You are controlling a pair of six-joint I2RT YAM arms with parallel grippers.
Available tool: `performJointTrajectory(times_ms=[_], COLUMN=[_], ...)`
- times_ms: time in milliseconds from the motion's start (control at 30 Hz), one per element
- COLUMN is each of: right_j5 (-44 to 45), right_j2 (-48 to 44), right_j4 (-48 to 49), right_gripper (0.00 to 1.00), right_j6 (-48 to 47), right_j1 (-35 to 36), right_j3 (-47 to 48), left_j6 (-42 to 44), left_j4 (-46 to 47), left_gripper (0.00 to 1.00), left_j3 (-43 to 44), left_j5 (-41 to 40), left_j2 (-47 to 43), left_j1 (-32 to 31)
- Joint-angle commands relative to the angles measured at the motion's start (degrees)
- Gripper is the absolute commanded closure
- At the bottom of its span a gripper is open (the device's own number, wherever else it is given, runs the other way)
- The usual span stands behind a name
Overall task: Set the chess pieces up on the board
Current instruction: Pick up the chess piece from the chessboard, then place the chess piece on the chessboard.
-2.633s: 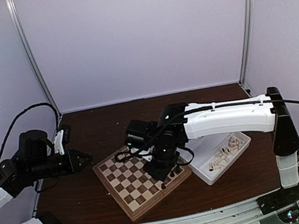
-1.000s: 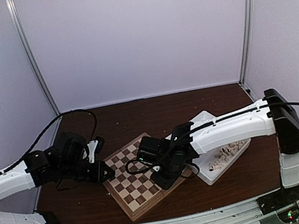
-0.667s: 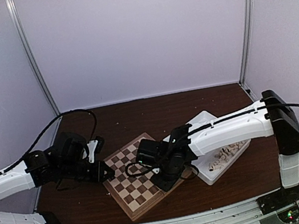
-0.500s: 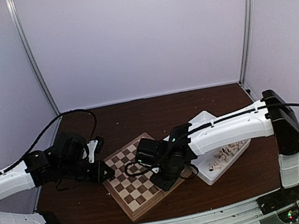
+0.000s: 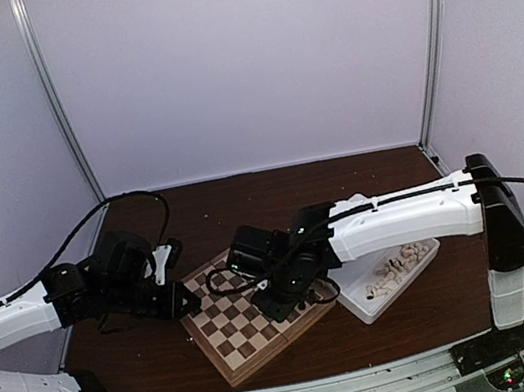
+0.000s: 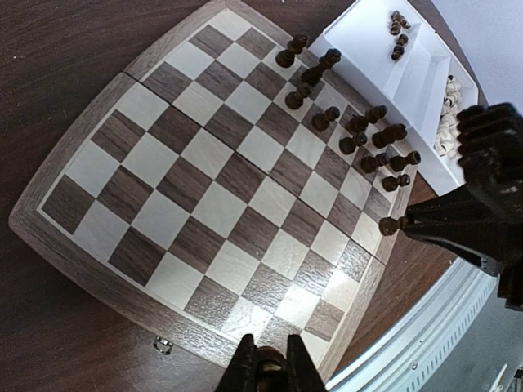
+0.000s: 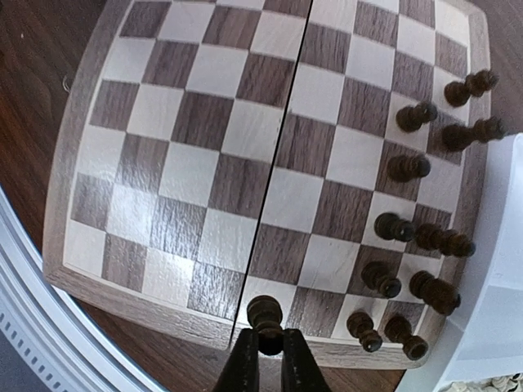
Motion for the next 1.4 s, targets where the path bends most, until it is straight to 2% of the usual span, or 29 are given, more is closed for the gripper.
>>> performJointTrajectory(times_ms=[0, 467, 767, 1367], right_j5=[4.82, 5.28, 5.4, 6.24], right_j2=[0.2, 9.37, 14.54, 21.89], right_j4=[-0.26, 0.81, 0.93, -2.04], right_gripper=[0.93, 0.93, 0.93, 0.92], right_j6=[-3.02, -10.61, -14.68, -18.54], right_j1=[-1.17, -7.86, -11.57, -12.1], right_j3=[4.51, 19.5, 24.75, 30.63], left_j6=[0.86, 0.94, 1.5, 2.08], left_j4=[0.27, -0.31, -0.22, -0.19], left_gripper=[1.0, 1.0, 1.0, 1.0], left_j3=[1.11, 1.59, 2.78, 3.64], left_j5=[-0.7, -1.23, -0.76, -1.06], left_j2=[-1.08, -1.07, 0.68, 1.77], left_j1=[-0.22, -0.22, -0.22, -0.22])
